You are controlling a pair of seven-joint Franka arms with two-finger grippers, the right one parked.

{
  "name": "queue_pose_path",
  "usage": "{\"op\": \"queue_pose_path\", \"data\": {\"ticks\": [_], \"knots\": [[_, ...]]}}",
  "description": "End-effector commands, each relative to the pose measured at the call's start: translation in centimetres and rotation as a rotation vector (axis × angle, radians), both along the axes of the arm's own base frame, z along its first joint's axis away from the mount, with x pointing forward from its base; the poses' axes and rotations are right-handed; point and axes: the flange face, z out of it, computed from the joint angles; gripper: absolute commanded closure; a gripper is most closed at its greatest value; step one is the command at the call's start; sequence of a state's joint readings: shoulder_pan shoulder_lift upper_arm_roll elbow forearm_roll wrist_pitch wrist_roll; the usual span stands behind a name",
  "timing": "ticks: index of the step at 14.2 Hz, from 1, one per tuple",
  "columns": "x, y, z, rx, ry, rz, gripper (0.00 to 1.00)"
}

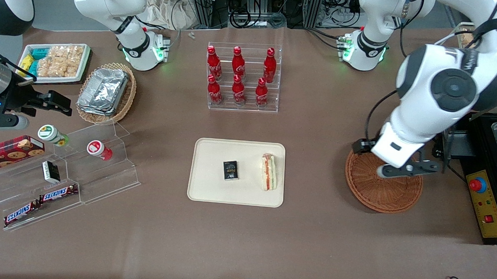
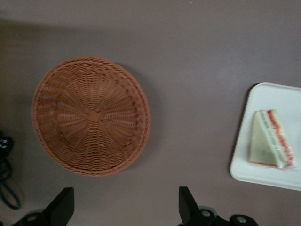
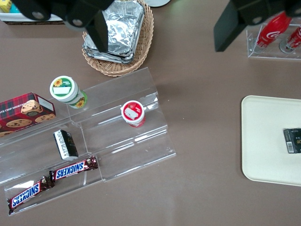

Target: Place sandwich from basket to tray

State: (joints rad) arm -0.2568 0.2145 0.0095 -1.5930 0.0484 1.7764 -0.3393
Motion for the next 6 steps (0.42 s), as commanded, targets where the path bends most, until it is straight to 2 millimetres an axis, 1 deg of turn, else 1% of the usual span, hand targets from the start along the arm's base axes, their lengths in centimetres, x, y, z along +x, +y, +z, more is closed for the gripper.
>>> {"op": "queue_pose_path", "data": {"ticks": [1,3,4,6], "knots": [[-0.8,3.8,0.4,-0.009,0.044,-0.056,0.0],[0.0,5.8,0.7,-0.012,0.036,-0.03,0.0],[0.6,6.2,0.9,-0.009,0.028,-0.022,0.0],[1.6,6.0,0.9,0.003,0.017,-0.02,0.0]]}}
